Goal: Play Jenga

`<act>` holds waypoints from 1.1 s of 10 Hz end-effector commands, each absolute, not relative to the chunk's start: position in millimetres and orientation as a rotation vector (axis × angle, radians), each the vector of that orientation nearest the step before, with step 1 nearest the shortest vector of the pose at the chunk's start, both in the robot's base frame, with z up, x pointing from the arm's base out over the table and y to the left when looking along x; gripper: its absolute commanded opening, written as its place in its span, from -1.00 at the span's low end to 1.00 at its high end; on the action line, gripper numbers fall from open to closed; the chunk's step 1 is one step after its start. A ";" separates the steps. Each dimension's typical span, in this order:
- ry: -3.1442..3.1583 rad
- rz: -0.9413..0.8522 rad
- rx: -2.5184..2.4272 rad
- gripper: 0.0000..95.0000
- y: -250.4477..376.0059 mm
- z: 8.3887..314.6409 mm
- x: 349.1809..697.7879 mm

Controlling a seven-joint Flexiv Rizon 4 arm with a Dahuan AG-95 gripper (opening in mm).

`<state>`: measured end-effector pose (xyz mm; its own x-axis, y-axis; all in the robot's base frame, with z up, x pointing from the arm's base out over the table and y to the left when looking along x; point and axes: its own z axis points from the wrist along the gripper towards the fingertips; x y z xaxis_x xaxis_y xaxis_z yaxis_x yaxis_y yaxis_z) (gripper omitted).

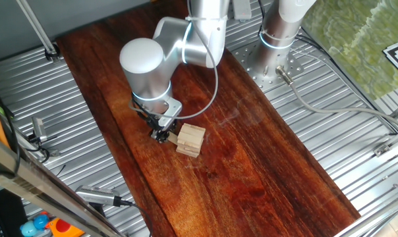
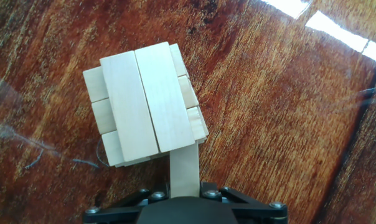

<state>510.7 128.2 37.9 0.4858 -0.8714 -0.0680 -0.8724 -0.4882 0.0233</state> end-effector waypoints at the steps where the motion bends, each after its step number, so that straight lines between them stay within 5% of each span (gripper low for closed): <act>1: 1.583 0.108 -2.695 -1.00 128.2 37.4 511.4; 11: 1.572 0.101 -2.699 -1.00 124.1 36.6 512.0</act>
